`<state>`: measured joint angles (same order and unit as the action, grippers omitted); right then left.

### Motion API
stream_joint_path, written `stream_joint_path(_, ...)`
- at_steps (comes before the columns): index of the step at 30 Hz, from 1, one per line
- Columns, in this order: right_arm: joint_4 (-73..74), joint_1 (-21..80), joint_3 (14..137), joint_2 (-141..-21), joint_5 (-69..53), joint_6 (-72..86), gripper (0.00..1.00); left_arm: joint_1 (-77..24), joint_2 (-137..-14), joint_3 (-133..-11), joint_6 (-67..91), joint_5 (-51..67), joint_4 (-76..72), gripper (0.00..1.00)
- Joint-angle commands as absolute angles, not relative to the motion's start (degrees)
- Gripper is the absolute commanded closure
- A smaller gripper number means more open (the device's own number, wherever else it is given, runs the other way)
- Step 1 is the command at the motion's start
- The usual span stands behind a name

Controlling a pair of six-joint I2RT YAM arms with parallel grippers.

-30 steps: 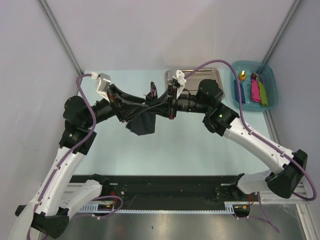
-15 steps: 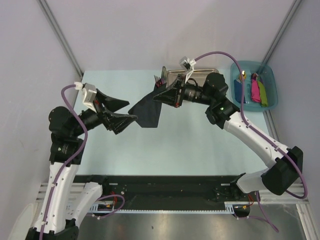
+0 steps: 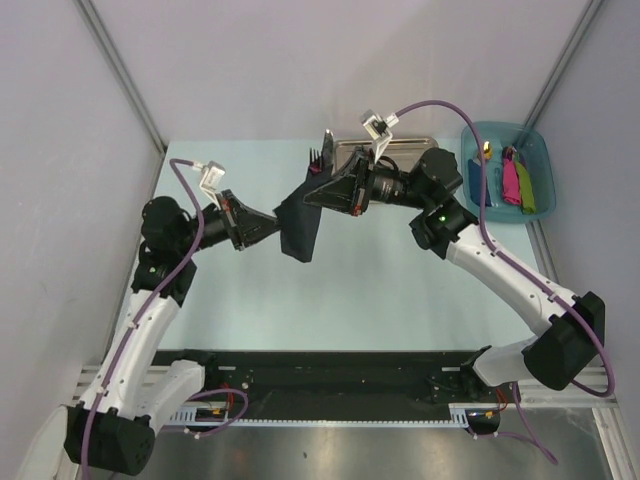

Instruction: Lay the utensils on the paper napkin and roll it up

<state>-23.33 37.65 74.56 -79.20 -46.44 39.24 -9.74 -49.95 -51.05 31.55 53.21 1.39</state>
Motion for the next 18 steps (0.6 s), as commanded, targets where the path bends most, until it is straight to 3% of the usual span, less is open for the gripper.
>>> stream_joint_path(1, -30.2, 38.2, 74.9, -77.5, -48.3, 43.4, 1.00, -9.8, -51.9, -46.2, 48.1, 59.3, -16.9, 1.00)
stream_joint_path(3, -28.1, 38.4, 75.1, -77.4, -48.2, 42.4, 1.00, -9.7, -52.1, -44.6, 51.8, 60.0, -22.3, 0.93)
stream_joint_path(5, -26.4, 38.4, 74.9, -77.2, -47.4, 41.0, 1.00, -9.3, -50.5, -45.2, 49.2, 59.1, -20.2, 0.71)
stream_joint_path(8, -21.2, 38.0, 74.9, -76.4, -43.6, 37.5, 1.00, -7.9, -46.7, -47.7, 41.5, 56.3, -10.4, 0.55)
stream_joint_path(13, -11.3, 36.3, 76.7, -76.6, -35.7, 34.3, 1.00, 2.8, -42.5, -49.9, 36.0, 52.9, 4.7, 0.45)
stream_joint_path(18, 3.1, 37.4, 80.1, -78.1, -21.3, 28.3, 1.00, 0.5, -38.5, -56.9, 15.9, 43.4, 13.8, 0.29)
